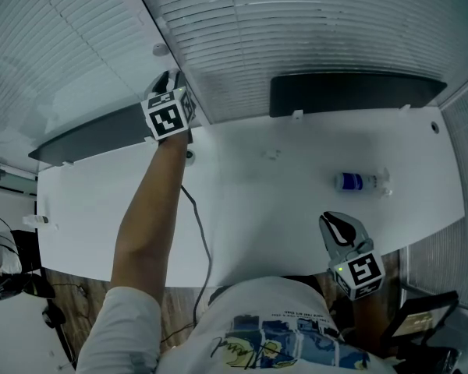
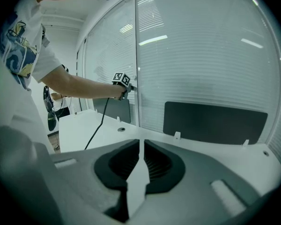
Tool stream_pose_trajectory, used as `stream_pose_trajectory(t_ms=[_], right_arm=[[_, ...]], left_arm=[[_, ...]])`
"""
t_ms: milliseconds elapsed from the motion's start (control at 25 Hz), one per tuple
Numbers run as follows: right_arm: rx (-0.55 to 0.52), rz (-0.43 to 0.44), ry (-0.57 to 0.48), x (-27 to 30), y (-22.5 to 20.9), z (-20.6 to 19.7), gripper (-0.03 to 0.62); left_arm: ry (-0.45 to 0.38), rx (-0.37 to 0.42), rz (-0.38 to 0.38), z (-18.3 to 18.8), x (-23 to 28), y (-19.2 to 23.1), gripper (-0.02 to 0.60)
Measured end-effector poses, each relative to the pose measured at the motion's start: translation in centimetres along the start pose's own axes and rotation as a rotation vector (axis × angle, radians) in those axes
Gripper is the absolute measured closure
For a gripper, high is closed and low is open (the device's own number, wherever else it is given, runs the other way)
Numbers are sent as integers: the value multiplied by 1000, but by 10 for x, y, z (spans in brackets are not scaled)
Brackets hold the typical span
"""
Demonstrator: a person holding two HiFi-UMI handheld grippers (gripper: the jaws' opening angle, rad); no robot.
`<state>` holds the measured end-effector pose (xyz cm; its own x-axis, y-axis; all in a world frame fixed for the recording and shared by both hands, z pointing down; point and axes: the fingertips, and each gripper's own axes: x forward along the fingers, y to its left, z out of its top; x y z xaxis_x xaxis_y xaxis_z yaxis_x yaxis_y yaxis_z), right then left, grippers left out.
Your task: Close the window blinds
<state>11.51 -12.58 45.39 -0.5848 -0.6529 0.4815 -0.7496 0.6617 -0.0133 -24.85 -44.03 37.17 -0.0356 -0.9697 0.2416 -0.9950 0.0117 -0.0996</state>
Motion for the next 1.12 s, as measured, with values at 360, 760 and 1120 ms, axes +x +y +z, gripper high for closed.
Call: stream_pose_trajectory(t_ms=[360, 760, 1120], right_arm=[[-1, 6, -1, 1, -3, -2, 574], [-8, 8, -13, -3, -2, -4, 574], [1, 10, -3, -1, -4, -5, 574]], left_arm=[[19, 202, -8, 1, 3, -4, 451], [-16, 658, -25, 1, -12, -14, 426], [15, 1386, -13, -14, 2, -25, 427]])
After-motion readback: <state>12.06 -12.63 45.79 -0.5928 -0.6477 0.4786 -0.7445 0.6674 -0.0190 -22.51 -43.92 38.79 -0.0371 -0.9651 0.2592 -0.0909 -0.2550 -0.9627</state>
